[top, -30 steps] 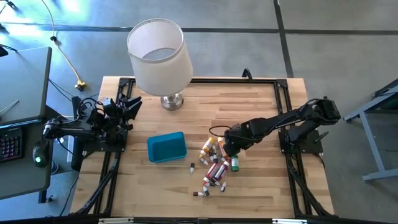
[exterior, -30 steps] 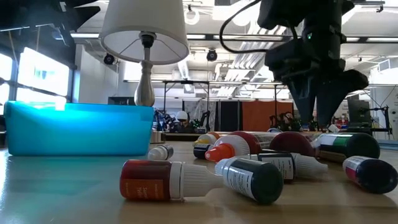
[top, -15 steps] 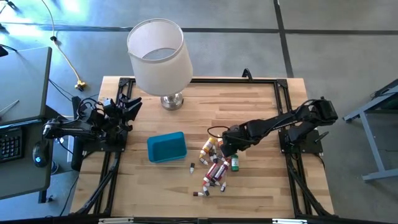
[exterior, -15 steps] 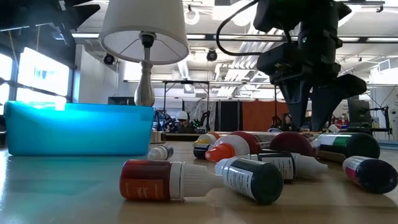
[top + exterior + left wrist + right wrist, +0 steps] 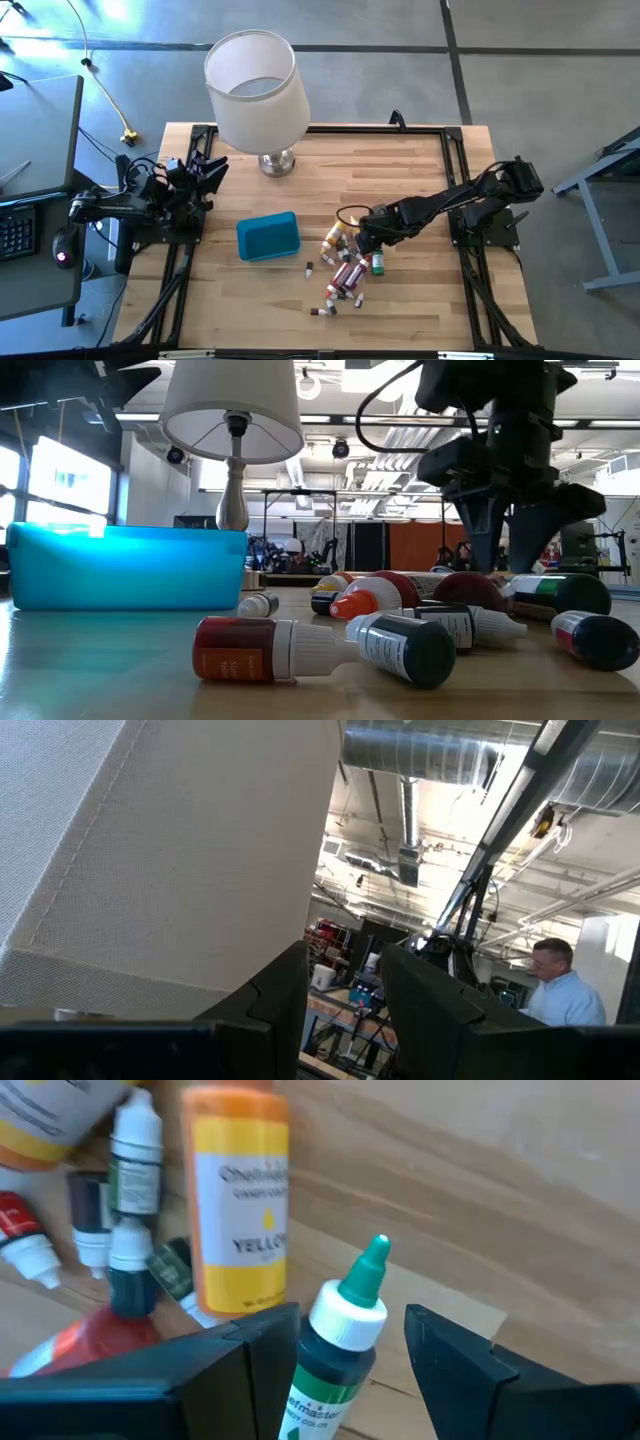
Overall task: Pick & Place food coloring
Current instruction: Put the large green food coloring bottle into the blue bin
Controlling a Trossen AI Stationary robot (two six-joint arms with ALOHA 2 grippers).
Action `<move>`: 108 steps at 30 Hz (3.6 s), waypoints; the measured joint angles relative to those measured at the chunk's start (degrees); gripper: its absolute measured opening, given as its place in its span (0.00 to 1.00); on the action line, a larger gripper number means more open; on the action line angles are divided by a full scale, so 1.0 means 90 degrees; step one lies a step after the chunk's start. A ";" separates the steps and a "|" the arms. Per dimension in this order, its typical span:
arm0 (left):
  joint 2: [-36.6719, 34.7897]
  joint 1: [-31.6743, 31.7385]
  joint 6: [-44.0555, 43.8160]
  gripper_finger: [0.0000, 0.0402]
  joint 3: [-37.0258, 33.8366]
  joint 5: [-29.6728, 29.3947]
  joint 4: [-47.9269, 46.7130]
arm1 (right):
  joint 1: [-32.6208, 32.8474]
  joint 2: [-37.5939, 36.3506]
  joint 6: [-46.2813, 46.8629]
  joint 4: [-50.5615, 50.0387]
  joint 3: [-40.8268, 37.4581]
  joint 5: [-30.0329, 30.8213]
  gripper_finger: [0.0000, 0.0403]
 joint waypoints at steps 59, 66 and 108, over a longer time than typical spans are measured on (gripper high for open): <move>0.0000 -0.0001 0.0019 0.32 0.0000 -0.0027 -0.0002 | -0.0058 0.0002 -0.0827 0.1964 -0.1204 -0.0791 0.35; 0.0000 0.0002 0.0019 0.32 0.0000 -0.0026 -0.0003 | -0.0058 0.0017 -0.0998 0.1591 -0.0994 -0.0833 0.37; 0.0000 0.0002 0.0017 0.32 0.0000 -0.0025 -0.0005 | -0.0515 -0.0016 -0.0855 0.1569 -0.0995 -0.1836 0.38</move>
